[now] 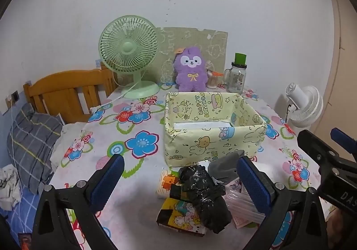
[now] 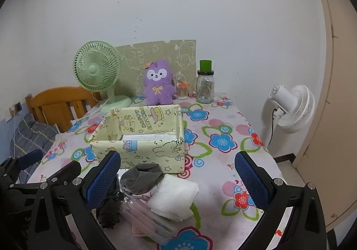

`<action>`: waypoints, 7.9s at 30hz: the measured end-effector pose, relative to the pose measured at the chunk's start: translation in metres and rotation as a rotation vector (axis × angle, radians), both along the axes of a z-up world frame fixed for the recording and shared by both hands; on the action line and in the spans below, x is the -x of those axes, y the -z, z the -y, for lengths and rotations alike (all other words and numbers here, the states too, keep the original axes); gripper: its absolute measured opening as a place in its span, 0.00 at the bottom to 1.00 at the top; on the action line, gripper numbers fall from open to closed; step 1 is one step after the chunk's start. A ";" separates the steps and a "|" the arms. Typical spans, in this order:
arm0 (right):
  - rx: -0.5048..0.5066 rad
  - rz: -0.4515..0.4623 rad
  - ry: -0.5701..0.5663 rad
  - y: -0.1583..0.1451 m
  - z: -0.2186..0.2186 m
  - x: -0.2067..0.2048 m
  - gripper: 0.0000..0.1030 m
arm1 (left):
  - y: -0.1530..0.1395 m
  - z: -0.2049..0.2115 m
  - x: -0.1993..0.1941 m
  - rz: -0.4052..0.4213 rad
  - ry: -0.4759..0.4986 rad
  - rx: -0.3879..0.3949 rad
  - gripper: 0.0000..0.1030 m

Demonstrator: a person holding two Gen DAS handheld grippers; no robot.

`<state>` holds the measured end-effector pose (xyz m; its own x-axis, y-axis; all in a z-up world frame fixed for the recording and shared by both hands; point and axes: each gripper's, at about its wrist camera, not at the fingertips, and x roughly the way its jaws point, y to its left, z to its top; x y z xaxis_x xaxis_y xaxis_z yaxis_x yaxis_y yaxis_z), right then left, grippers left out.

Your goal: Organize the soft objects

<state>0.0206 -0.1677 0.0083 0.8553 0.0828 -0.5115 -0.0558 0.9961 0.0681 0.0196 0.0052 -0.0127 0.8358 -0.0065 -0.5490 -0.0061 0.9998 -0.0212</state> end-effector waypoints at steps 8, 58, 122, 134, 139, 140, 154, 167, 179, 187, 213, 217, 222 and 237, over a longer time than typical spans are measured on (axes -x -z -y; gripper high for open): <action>0.001 -0.004 0.000 0.001 0.000 -0.002 1.00 | -0.002 0.008 0.000 -0.003 0.043 0.010 0.98; -0.034 -0.023 -0.023 -0.002 -0.002 0.003 1.00 | -0.003 0.005 0.008 0.006 0.027 0.027 0.97; -0.073 -0.320 -0.199 0.098 -0.061 -0.094 0.41 | 0.083 0.013 -0.069 -0.298 0.167 0.135 0.41; -0.073 -0.293 -0.179 0.087 -0.053 -0.077 0.32 | 0.075 0.027 -0.058 -0.277 0.167 0.078 0.37; -0.079 -0.276 -0.169 0.080 -0.047 -0.068 0.32 | 0.066 0.032 -0.050 -0.255 0.168 0.061 0.36; -0.079 -0.271 -0.167 0.078 -0.046 -0.066 0.32 | 0.064 0.033 -0.048 -0.248 0.168 0.058 0.36; -0.085 -0.202 -0.141 0.049 -0.034 -0.047 0.32 | 0.035 0.038 -0.035 -0.185 0.171 0.034 0.36; -0.071 -0.160 -0.141 0.021 -0.029 -0.034 0.32 | 0.010 0.045 -0.027 -0.135 0.177 0.012 0.33; -0.077 -0.139 -0.130 0.006 -0.024 -0.037 0.32 | -0.005 0.049 -0.030 -0.105 0.196 0.015 0.23; -0.076 -0.128 -0.124 -0.002 -0.022 -0.043 0.32 | -0.015 0.051 -0.038 -0.089 0.210 0.008 0.22; -0.073 -0.098 -0.095 -0.027 -0.022 -0.091 0.32 | -0.042 0.048 -0.092 -0.061 0.202 -0.014 0.23; -0.080 -0.085 -0.093 -0.032 -0.023 -0.102 0.32 | -0.049 0.045 -0.102 -0.040 0.189 -0.022 0.23; -0.083 -0.074 -0.094 -0.037 -0.026 -0.117 0.32 | -0.051 0.042 -0.118 -0.039 0.183 -0.024 0.23; -0.068 -0.125 -0.109 -0.018 -0.033 -0.160 0.32 | -0.021 0.037 -0.166 -0.131 0.149 -0.012 0.23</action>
<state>0.1803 -0.1344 0.0259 0.7695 0.2100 -0.6032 -0.1505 0.9774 0.1483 0.1859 -0.0323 0.0082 0.7476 -0.1172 -0.6537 0.1399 0.9900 -0.0175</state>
